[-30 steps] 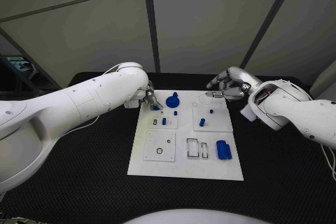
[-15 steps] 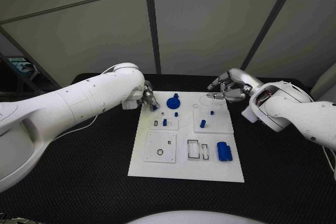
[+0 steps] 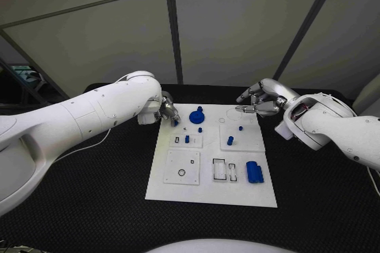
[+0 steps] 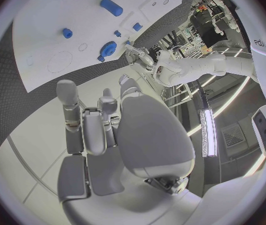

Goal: Assemble the parts on the task board

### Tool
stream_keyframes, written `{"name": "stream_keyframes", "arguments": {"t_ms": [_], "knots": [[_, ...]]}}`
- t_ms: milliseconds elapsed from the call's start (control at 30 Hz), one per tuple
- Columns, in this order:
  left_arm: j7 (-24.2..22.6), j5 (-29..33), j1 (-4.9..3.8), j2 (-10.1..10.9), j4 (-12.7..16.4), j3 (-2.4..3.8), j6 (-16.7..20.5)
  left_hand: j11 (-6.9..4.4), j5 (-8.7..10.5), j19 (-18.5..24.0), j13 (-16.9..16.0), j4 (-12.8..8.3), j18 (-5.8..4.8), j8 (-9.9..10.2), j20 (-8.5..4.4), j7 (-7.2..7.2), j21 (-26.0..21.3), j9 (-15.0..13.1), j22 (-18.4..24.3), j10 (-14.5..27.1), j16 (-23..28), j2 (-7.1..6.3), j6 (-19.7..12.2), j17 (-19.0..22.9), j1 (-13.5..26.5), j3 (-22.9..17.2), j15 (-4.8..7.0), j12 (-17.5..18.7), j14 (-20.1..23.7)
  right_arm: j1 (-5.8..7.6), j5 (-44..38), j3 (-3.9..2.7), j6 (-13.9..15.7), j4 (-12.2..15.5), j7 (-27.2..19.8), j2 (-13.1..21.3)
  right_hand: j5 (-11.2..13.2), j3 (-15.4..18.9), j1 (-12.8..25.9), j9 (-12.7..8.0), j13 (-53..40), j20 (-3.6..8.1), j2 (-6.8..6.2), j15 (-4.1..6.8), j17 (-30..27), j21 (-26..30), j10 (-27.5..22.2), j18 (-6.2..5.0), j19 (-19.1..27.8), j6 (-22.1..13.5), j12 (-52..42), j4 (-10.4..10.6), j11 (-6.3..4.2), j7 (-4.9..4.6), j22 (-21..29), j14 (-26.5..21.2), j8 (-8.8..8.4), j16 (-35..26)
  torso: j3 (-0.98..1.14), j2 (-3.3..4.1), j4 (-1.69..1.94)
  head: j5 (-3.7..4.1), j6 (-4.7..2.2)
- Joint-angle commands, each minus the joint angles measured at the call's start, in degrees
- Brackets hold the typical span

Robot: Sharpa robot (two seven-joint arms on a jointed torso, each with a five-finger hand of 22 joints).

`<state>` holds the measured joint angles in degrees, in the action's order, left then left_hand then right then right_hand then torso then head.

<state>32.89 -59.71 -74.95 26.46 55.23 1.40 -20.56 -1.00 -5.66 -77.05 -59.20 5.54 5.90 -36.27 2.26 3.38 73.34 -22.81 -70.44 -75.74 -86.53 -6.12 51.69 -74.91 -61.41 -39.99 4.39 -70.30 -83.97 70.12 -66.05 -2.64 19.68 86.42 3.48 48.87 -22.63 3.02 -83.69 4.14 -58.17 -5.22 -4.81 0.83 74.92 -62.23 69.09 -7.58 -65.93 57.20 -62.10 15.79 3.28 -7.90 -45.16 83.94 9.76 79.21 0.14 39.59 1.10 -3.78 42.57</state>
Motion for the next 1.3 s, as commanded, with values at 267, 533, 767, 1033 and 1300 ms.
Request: {"name": "stream_keyframes", "arguments": {"t_ms": [267,533,767,1033,1300], "knots": [[-0.1,1.3,0.39,1.0,0.1,-0.23,-1.7,0.3,0.42,0.4,0.5,-1.0,-0.47,-0.5,0.21,0.2,-0.6,0.0,0.2,0.6,0.5,-0.45,-0.8,-8.4,1.5,-1.8,-0.42,0.6,-4.0,0.08,0.1,-0.04,-0.3,0.0,-0.1,0.1,-0.5,-0.2,-0.1,0.0,0.1,0.22,0.16,0.48,0.6,0.3,0.1,-0.97,0.0,0.0,0.3,0.3,-0.42,0.13,0.1,2.5,0.31,-0.3,0.03,-0.01,0.01,-0.1,-0.01],[-0.1,2.0,0.39,1.9,0.4,-0.21,-2.3,0.53,0.41,0.9,1.2,-1.8,-0.31,-0.3,0.36,0.48,-1.3,0.2,0.8,1.1,0.7,-0.55,-1.4,-8.0,2.5,-3.2,-0.61,1.0,-3.9,0.08,0.1,-0.04,-0.4,0.0,-0.1,0.1,-0.7,-0.2,-0.1,0.0,0.0,0.22,0.16,0.48,0.6,0.3,0.2,-0.97,-0.1,0.0,0.3,0.3,-0.43,0.13,0.1,2.6,0.33,-0.3,0.01,0.02,-0.01,-0.23,0.02],[-0.3,3.1,0.38,2.8,0.9,-0.19,-2.5,0.75,0.37,1.2,2.0,-4.2,-0.19,-0.3,0.54,0.87,-1.8,0.5,1.1,1.7,0.8,-0.61,-1.8,-7.8,3.7,-7.2,-0.85,1.6,-3.8,0.08,0.1,-0.04,-0.4,0.0,-0.2,0.1,-0.7,-0.2,-0.1,0.0,0.0,0.22,0.16,0.48,0.6,0.3,0.2,-0.97,-0.1,0.0,0.3,0.3,-0.43,0.13,0.1,2.6,0.33,-0.3,0.0,0.01,-0.03,-0.29,-0.02],[-0.7,4.2,0.39,3.8,1.3,-0.15,-2.5,0.9,0.22,1.3,2.5,-5.8,-0.15,-0.4,0.68,0.99,-2.0,0.7,1.1,2.0,0.9,-0.26,-2.1,-7.6,4.6,-10.1,-0.94,1.9,-3.7,0.08,0.1,-0.04,-0.4,0.0,-0.2,0.1,-0.7,-0.2,-0.1,0.0,0.0,0.22,0.16,0.48,0.6,0.3,0.2,-0.97,-0.1,0.0,0.3,0.3,-0.43,0.13,0.1,2.6,0.33,-0.3,0.02,0.0,0.01,-0.38,-0.06],[-1.3,5.4,0.39,4.4,1.7,-0.11,-1.7,1.11,-0.18,1.3,2.9,-8.1,-0.13,-0.7,0.73,1.33,-2.1,0.9,0.9,2.2,0.8,0.77,-2.2,-7.6,5.2,-15.3,-1.04,2.1,-3.7,0.08,0.1,-0.04,-0.4,0.0,-0.2,0.2,-0.7,-0.2,-0.1,0.0,0.0,0.22,0.16,0.48,0.6,0.3,0.2,-0.97,-0.1,0.0,0.3,0.3,-0.43,0.13,0.1,2.6,0.33,-0.3,0.02,0.04,-0.05,-0.56,-0.14]]}}
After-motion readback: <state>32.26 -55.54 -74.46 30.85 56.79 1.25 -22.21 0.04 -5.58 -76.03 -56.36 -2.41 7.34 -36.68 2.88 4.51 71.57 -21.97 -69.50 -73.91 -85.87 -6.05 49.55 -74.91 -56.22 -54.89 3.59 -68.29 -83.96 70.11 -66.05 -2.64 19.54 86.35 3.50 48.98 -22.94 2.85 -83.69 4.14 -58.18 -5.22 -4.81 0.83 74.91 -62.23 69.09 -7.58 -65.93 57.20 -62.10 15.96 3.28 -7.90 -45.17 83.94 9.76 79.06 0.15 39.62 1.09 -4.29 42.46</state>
